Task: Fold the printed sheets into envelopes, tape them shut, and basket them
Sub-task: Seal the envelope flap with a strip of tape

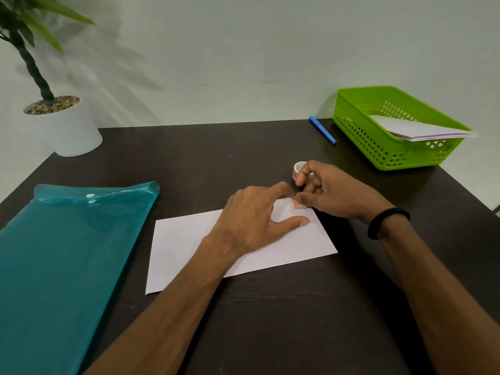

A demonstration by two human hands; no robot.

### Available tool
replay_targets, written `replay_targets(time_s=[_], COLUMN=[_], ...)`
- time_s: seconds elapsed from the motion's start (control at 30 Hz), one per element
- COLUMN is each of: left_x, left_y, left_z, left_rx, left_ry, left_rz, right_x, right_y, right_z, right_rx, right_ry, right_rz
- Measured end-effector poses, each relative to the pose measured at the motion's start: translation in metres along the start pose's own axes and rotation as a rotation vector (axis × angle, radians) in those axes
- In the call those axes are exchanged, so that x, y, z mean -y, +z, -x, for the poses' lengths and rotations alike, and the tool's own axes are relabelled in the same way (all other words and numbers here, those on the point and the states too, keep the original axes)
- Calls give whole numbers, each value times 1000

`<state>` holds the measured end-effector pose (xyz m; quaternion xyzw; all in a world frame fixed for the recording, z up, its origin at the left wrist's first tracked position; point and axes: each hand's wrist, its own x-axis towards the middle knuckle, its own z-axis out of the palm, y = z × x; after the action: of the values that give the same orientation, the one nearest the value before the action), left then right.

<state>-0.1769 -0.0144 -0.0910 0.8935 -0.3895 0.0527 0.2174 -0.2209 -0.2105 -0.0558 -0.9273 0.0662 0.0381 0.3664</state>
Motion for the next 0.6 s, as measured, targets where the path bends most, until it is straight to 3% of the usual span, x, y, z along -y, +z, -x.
replay_targets(time_s=[0.6], left_x=[2], left_y=[2], left_z=[0], left_rx=[8], left_ry=[-20], left_rz=[18], right_x=[-4], right_y=[-1], right_z=[-1], right_rx=[30], right_ry=[-130], right_rz=[82])
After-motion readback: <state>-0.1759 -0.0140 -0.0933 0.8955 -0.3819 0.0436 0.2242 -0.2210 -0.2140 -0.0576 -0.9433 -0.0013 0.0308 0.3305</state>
